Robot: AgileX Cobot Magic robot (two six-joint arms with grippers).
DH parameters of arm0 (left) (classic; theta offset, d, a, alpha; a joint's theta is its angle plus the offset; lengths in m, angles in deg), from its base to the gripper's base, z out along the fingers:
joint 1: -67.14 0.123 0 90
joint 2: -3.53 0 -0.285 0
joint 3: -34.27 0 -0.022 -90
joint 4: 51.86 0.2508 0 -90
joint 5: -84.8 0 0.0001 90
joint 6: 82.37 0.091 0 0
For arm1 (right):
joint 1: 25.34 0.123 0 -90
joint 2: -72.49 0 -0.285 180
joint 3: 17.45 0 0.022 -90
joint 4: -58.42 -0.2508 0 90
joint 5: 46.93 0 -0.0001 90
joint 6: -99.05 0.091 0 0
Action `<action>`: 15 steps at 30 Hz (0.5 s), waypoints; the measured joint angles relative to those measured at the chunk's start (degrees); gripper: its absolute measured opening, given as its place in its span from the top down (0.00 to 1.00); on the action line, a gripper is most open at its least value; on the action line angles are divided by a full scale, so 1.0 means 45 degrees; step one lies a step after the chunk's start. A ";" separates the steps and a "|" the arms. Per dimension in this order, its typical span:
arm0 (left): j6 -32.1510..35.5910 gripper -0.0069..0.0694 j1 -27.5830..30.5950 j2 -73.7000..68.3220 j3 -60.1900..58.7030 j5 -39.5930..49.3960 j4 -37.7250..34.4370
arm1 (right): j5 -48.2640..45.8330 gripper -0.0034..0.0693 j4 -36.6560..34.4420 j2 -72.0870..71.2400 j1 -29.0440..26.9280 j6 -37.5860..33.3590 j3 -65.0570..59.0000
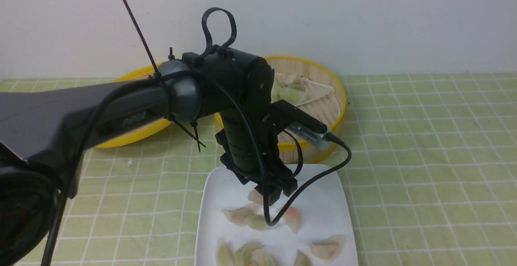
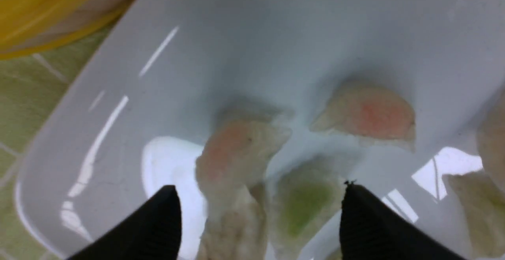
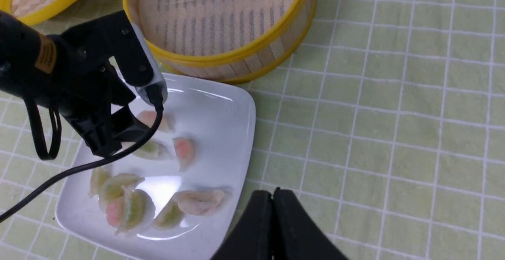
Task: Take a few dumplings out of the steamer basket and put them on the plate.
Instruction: Use the left arm to put the dumpling into the plate, then use the right arm to grab a dumpling from inside the steamer
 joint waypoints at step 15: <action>-0.1730 0.92 0.0000 0.5218 0.0363 0.2361 0.1117 | 0.0123 0.97 0.1570 0.7299 0.3417 -0.1001 0.5459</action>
